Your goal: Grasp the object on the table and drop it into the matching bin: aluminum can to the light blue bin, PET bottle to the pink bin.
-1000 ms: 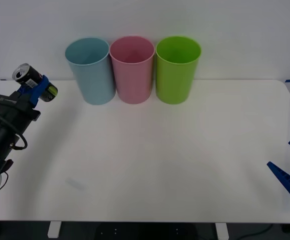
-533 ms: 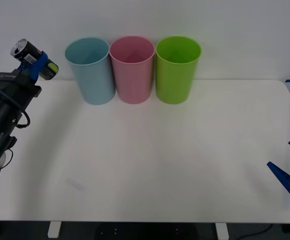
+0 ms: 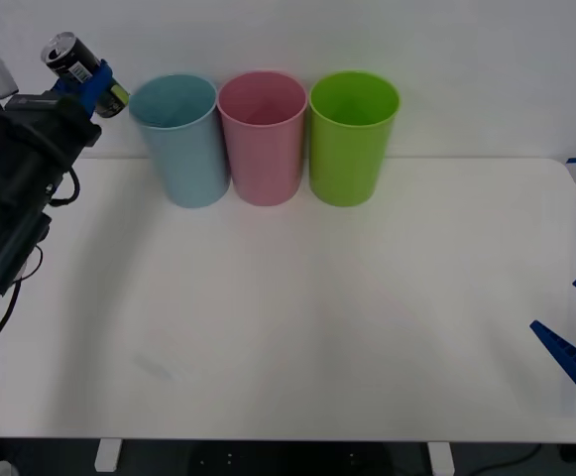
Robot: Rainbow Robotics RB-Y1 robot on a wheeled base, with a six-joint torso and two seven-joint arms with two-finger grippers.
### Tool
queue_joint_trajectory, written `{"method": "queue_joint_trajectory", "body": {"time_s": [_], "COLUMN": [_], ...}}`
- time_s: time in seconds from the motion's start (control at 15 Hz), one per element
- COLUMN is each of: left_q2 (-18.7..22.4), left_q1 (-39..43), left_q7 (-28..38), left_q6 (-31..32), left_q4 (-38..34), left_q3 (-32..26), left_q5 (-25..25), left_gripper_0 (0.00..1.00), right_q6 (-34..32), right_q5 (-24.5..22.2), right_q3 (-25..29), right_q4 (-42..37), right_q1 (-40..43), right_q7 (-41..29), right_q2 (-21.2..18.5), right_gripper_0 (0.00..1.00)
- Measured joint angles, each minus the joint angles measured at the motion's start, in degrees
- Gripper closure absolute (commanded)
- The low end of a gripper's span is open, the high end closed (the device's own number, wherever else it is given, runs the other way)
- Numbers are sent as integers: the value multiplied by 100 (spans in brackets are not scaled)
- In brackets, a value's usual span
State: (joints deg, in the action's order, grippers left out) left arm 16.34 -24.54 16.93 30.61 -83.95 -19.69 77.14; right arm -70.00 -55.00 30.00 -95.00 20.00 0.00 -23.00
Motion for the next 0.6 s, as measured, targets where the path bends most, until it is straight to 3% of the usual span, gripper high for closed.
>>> {"method": "queue_joint_trajectory", "body": {"time_s": [0.33,0.6], "left_q2": [0,0], "left_q1": [-1047,-1944], "left_q7": [-818,-964], "left_q6": [-5,-84], "left_q4": [1307,2386], "left_q3": [5,-24], "left_q5": [542,1004], "left_gripper_0": [100,100], "right_q6": [0,0], "right_q5": [0,0], "right_q3": [0,0], "right_q4": [0,0], "right_q1": [0,0], "right_q7": [0,0], "right_q2": [0,0], "right_gripper_0": [0,0]}}
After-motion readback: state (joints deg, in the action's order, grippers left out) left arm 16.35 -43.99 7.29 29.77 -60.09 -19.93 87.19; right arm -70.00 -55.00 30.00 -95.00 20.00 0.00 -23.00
